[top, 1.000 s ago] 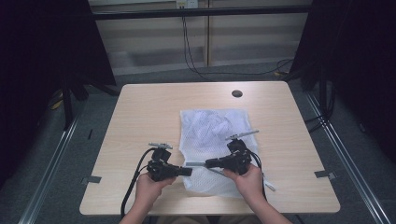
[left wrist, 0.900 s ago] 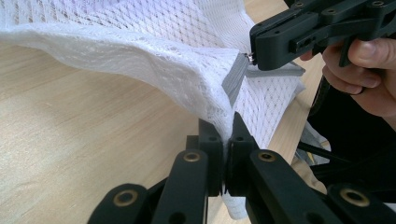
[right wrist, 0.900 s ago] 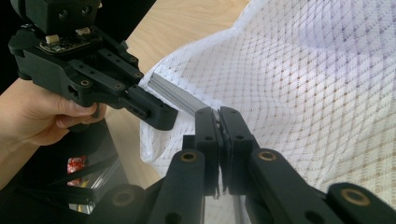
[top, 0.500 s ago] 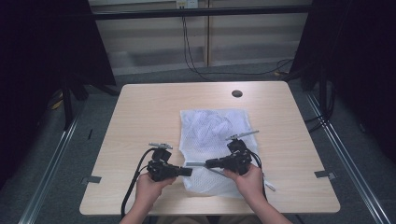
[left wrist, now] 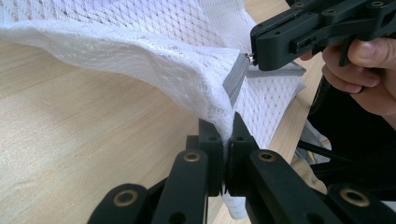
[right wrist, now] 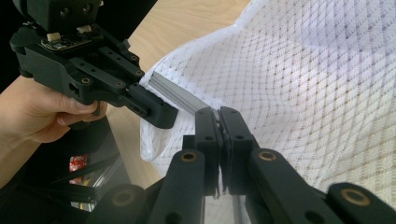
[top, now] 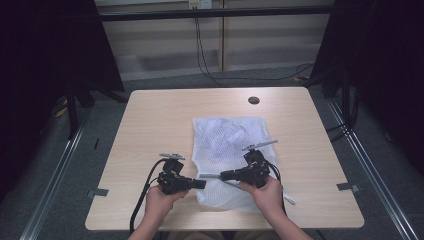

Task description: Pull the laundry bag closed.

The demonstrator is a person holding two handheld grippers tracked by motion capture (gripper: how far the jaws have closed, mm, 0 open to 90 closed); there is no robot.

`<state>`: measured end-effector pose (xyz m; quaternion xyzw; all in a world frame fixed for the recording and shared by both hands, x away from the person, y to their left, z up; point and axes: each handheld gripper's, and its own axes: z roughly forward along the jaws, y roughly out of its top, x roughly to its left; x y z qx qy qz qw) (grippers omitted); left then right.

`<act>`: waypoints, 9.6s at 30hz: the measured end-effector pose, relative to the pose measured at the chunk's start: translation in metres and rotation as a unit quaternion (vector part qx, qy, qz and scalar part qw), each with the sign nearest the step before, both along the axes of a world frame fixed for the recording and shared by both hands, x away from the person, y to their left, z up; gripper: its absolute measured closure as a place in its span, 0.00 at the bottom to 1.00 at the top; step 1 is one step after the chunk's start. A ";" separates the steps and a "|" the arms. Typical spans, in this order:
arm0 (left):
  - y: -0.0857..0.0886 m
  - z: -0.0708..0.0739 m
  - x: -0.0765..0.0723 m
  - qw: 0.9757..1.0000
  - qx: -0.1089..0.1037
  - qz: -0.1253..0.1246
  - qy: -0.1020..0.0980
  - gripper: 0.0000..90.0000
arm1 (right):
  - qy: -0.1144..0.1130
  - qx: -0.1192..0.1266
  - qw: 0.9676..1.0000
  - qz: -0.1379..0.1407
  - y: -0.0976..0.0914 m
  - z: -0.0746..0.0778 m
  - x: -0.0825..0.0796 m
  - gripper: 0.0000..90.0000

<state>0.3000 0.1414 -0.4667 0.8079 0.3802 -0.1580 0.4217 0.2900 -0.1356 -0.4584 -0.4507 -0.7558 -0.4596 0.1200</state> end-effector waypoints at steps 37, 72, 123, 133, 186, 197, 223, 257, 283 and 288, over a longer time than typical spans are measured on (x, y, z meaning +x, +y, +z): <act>0.003 0.000 0.001 1.000 0.000 -0.001 0.004 0.98 | 0.001 -0.014 1.000 -0.010 -0.021 -0.002 -0.001 0.96; 0.006 0.001 0.001 1.000 -0.003 0.003 0.008 0.98 | 0.003 -0.015 1.000 -0.020 -0.038 -0.001 -0.003 0.96; 0.004 0.001 0.000 1.000 0.001 0.001 0.016 0.98 | 0.010 -0.010 1.000 -0.016 -0.046 -0.003 -0.004 0.96; 0.005 0.001 0.000 1.000 -0.001 -0.001 0.013 0.98 | 0.011 -0.009 1.000 -0.021 -0.051 -0.002 -0.004 0.96; 0.010 0.002 0.001 1.000 -0.001 0.001 0.018 0.98 | 0.011 -0.016 0.999 -0.040 -0.081 -0.004 -0.009 0.96; 0.011 0.001 0.001 1.000 -0.002 0.004 0.021 0.98 | 0.010 -0.018 0.998 -0.051 -0.092 -0.003 -0.010 0.96; 0.012 0.002 0.000 1.000 0.008 0.004 0.016 0.98 | 0.010 -0.019 0.999 -0.047 -0.093 -0.004 -0.011 0.96; 0.016 0.002 0.000 1.000 0.003 0.002 0.021 0.98 | 0.014 -0.015 0.998 -0.058 -0.107 -0.008 -0.014 0.96; 0.018 0.003 0.002 1.000 0.002 0.006 0.022 0.98 | 0.015 -0.015 0.997 -0.072 -0.121 -0.008 -0.017 0.96; 0.019 0.003 0.002 1.000 0.000 0.004 0.021 0.98 | 0.015 -0.015 0.997 -0.071 -0.122 -0.008 -0.016 0.96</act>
